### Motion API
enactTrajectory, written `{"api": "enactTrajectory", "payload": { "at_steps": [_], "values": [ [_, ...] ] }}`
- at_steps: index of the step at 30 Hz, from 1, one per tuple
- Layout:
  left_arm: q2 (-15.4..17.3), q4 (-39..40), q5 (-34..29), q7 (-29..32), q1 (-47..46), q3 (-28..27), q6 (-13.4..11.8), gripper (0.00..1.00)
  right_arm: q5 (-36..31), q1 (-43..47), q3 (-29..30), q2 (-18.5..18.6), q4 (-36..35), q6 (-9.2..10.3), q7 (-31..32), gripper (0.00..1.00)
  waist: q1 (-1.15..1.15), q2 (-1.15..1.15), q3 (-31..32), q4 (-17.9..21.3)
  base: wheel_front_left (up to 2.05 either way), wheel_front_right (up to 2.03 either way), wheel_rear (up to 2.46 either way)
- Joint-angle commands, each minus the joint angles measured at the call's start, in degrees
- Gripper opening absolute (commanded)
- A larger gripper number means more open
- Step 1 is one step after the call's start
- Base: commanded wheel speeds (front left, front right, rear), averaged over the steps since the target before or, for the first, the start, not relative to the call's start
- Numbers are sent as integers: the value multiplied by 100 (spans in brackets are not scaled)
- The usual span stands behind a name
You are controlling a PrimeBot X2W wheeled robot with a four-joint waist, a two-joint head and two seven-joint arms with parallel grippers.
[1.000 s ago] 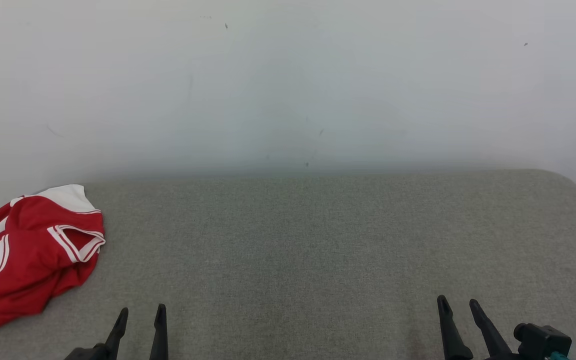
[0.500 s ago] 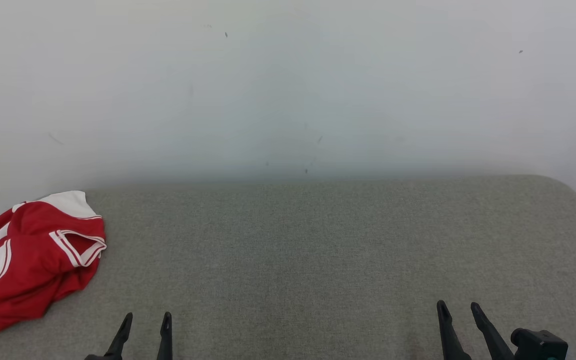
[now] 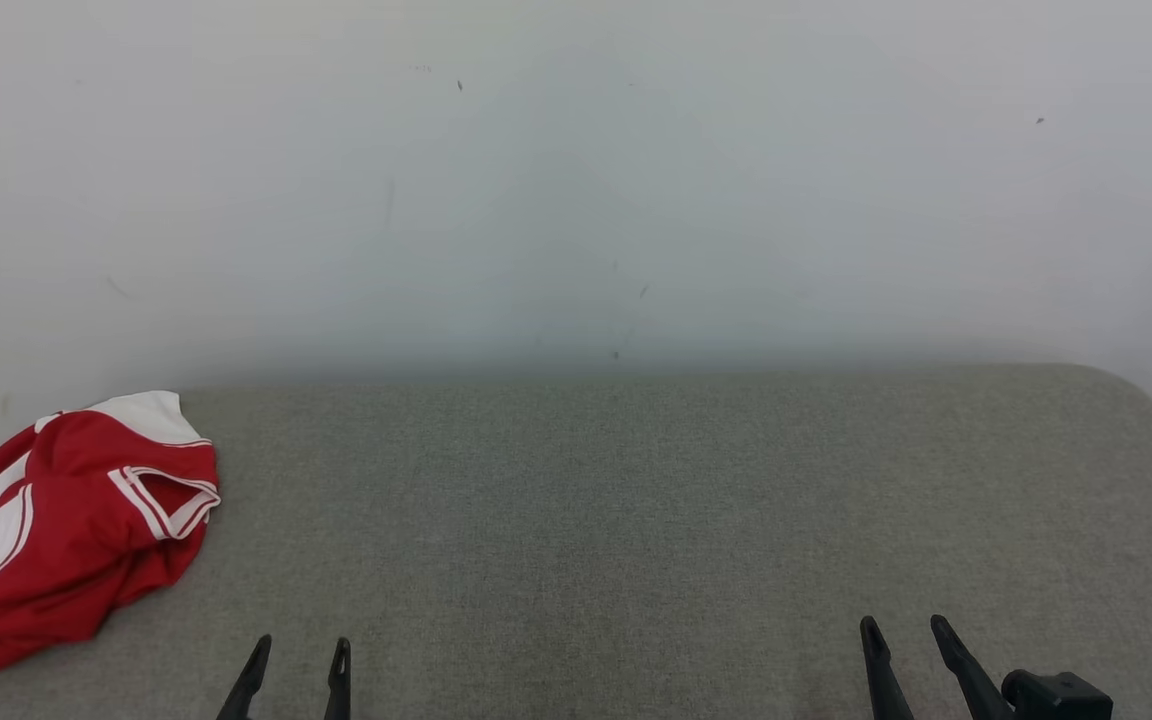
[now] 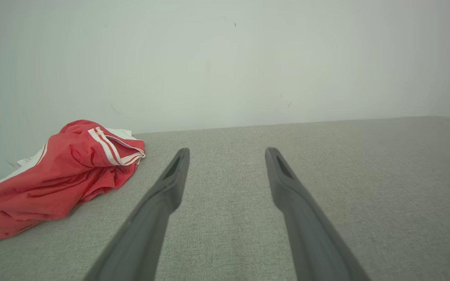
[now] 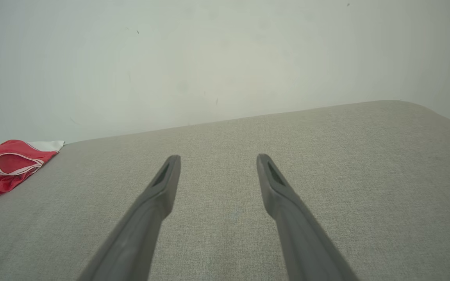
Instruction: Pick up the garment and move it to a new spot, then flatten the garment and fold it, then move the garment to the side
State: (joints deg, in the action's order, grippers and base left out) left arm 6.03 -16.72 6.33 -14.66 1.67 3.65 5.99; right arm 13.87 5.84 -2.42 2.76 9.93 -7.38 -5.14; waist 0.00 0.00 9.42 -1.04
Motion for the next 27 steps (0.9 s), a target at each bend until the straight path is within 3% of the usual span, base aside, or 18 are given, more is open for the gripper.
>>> {"api": "enactTrajectory", "payload": {
  "at_steps": [1,16,27],
  "values": [
    [15,22,-113,-58,89,-4,-3,100,-92,45,-16,21,-42,-21,-52,100,0,0,5,-2,0,0,0],
    [-57,-27,-179,-59,78,-35,11,100,-80,88,6,19,-23,-21,-32,100,0,0,-20,-64,0,0,0],
    [77,-83,-115,-59,129,-246,-60,100,135,154,-96,17,37,-21,-140,100,0,0,-2,-985,0,0,0]
  ]
}}
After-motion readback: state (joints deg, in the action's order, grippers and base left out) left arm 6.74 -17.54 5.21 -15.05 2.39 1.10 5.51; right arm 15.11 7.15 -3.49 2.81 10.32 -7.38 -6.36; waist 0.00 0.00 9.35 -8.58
